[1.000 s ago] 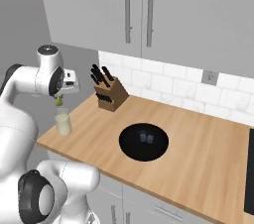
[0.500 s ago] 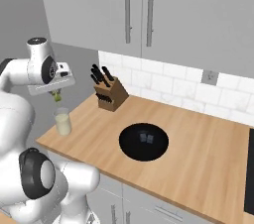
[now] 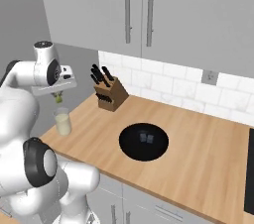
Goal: Grab a lemon wedge from the fridge and one ice cube from the ice bowl, and put them in the glass of lemonade.
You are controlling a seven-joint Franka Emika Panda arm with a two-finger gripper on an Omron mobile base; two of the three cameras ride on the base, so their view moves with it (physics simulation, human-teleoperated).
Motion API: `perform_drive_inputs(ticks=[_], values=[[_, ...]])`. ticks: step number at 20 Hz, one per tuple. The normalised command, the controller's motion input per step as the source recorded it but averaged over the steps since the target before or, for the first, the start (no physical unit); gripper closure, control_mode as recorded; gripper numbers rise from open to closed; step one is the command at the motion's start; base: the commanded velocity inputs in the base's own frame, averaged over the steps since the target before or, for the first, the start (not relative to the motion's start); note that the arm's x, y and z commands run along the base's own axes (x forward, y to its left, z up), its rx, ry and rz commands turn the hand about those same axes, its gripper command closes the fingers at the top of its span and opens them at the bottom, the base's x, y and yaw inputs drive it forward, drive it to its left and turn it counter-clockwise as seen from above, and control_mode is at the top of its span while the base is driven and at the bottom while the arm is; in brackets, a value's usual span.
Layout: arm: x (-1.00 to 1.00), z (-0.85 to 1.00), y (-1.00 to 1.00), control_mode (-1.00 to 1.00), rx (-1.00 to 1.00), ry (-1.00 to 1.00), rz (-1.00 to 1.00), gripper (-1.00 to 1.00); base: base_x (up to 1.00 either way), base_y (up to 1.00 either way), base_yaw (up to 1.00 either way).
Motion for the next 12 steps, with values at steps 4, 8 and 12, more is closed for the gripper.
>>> perform_drive_inputs(ticks=[4,8,12], values=[[0.02,-0.27,0.01,-1.00,0.16,0.00,0.07,1.00,0.00,0.00,0.00],[0.03,0.00,0.00,-1.00,0.08,-0.01,0.07,1.00,0.00,0.00,0.00],[0.32,0.00,0.00,-1.00,0.00,0.00,0.00,1.00,0.00,0.00,0.00]])
